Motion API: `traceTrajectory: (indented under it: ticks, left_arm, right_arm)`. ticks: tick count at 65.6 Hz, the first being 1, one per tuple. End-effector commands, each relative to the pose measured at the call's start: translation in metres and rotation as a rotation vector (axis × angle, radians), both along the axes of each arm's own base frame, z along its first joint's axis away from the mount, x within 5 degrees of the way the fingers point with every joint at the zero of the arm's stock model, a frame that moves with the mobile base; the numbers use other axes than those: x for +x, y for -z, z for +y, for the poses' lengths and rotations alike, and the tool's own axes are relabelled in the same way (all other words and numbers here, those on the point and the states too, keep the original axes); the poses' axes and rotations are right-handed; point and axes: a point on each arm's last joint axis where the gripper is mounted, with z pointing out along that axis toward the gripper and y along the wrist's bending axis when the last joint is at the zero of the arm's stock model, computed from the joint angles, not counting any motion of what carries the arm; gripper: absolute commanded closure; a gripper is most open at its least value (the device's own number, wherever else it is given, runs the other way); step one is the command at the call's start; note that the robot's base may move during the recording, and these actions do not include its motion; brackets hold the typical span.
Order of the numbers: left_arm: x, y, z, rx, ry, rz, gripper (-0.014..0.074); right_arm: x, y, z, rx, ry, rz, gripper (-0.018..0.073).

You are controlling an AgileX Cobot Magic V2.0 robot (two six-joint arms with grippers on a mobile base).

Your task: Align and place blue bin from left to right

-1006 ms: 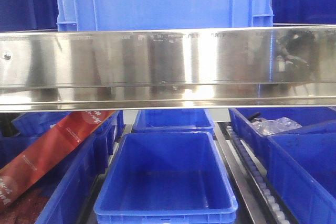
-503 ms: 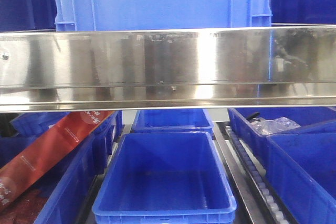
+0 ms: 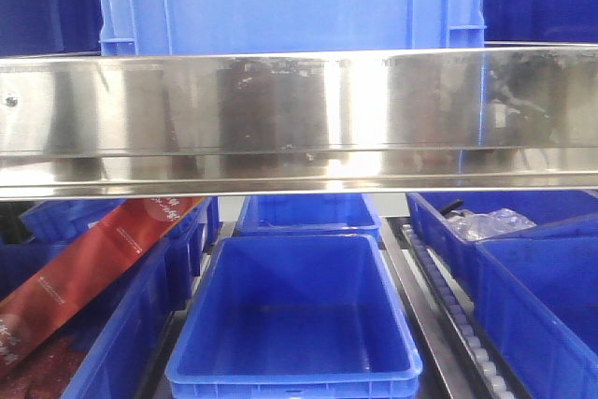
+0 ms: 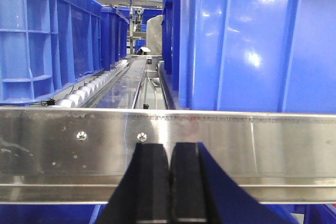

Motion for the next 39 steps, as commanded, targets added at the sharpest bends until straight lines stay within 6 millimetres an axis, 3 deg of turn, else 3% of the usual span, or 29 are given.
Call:
traceTrajectory:
  ticks: [1, 18, 29, 39]
  left_arm:
    - [-0.001, -0.001, -0.001, -0.001, 0.011, -0.012, 0.0707]
    - [-0.014, -0.008, 0.005, -0.064, 0.046, -0.084, 0.0707]
    - [-0.017, 0.022, 0.021, 0.107, -0.094, 0.002, 0.0707]
    - [-0.015, 0.052, 0.033, 0.188, -0.250, -0.088, 0.0707]
  right_arm:
    - [0.000, -0.003, -0.001, 0.000, 0.008, -0.029, 0.0637]
    - [0.000, -0.003, -0.001, 0.000, 0.008, -0.029, 0.0637]
    - [0.000, -0.003, -0.001, 0.000, 0.008, -0.029, 0.0637]
    - [0.000, -0.003, -0.001, 0.000, 0.008, -0.029, 0.0637]
